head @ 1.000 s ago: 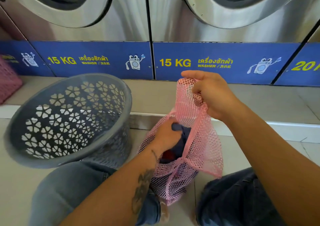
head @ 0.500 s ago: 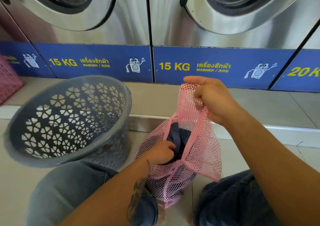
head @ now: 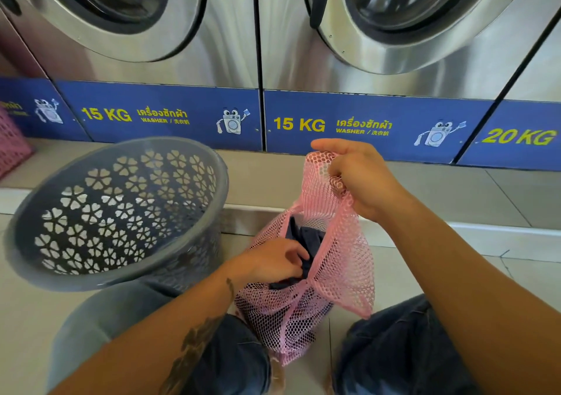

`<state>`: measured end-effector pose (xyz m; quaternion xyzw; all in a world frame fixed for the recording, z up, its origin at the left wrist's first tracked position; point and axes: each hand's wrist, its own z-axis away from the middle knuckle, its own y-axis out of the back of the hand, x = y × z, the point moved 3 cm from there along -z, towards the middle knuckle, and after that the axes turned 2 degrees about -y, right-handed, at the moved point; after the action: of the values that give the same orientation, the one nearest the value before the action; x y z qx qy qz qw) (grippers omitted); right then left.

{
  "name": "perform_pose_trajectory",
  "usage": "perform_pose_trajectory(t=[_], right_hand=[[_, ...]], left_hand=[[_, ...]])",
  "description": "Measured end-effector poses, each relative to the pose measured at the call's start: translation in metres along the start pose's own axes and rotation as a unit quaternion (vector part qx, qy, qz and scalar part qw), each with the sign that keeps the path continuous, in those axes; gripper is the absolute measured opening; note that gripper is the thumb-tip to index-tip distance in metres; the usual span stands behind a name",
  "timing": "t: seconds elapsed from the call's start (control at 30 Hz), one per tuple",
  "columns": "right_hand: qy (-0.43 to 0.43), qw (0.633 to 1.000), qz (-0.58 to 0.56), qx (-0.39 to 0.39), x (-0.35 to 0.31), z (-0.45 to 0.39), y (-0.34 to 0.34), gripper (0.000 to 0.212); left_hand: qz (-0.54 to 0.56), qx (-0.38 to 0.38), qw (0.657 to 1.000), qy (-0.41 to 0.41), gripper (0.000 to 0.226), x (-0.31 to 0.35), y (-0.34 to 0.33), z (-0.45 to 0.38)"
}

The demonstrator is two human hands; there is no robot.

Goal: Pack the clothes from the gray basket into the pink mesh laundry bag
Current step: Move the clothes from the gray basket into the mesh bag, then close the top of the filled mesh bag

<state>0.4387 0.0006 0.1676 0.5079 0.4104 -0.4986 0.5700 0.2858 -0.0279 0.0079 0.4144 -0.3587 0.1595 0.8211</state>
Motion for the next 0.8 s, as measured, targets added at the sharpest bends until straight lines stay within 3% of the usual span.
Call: perform_pose_trajectory(t=[0.07,0.23,0.37,0.47,0.63,0.8], right_hand=[[-0.005,1.000,0.006,0.002,0.002,0.000,-0.002,0.063],[0.010,0.999,0.046,-0.001,0.008,-0.004,-0.012,0.058],[0.022,0.991,0.131,0.000,0.021,-0.010,-0.015,0.055],[0.017,0.981,0.191,-0.021,0.034,-0.016,-0.018,0.057],[0.015,0.955,0.282,-0.093,0.063,-0.020,-0.023,0.055],[0.003,0.915,0.353,-0.194,0.094,-0.014,-0.019,0.051]], left_hand=[[-0.036,-0.025,0.999,-0.019,0.025,0.003,-0.017,0.006],[-0.100,0.050,0.992,-0.054,0.015,-0.005,-0.037,0.013],[-0.056,0.035,0.997,-0.033,0.008,-0.013,-0.034,0.017],[-0.005,0.067,0.998,-0.012,0.020,-0.013,-0.027,0.015],[0.084,0.147,0.986,-0.005,0.008,0.000,-0.016,0.010],[0.145,0.155,0.977,0.010,0.014,0.004,-0.015,0.009]])
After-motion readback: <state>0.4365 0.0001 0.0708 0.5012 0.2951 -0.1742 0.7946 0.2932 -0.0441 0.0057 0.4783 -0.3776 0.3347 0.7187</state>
